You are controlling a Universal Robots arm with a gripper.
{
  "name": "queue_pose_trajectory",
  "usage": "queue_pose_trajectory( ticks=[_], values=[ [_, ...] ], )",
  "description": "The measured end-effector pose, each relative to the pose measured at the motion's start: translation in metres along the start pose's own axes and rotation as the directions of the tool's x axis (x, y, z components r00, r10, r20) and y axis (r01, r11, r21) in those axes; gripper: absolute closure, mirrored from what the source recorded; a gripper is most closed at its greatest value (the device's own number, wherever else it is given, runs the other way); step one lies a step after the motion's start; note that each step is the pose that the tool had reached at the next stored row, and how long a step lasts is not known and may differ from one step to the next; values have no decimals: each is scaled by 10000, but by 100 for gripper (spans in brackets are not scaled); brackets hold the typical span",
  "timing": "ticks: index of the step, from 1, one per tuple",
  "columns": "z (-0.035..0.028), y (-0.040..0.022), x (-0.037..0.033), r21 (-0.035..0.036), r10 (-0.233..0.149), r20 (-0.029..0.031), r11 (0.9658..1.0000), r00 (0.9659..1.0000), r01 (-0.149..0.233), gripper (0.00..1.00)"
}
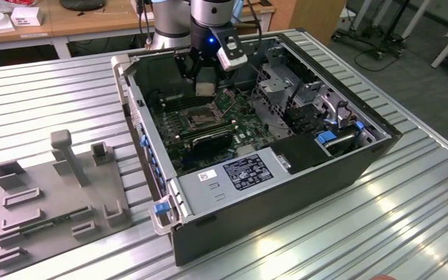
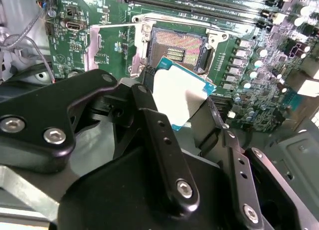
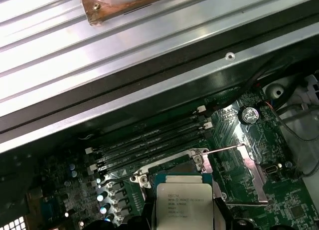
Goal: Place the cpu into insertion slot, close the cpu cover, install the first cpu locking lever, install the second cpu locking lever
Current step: 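Place the cpu into insertion slot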
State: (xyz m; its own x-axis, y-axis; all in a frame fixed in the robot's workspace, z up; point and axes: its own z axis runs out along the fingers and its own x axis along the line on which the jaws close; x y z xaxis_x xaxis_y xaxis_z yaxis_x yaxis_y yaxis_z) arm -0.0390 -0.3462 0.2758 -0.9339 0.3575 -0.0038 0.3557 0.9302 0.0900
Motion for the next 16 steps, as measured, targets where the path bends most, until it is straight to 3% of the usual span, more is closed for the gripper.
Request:
queue_pose_trajectory(
  ticks=[16],
  values=[
    [8, -1, 0, 1, 236, 22, 9997, 9997, -236, 46]
  ],
)
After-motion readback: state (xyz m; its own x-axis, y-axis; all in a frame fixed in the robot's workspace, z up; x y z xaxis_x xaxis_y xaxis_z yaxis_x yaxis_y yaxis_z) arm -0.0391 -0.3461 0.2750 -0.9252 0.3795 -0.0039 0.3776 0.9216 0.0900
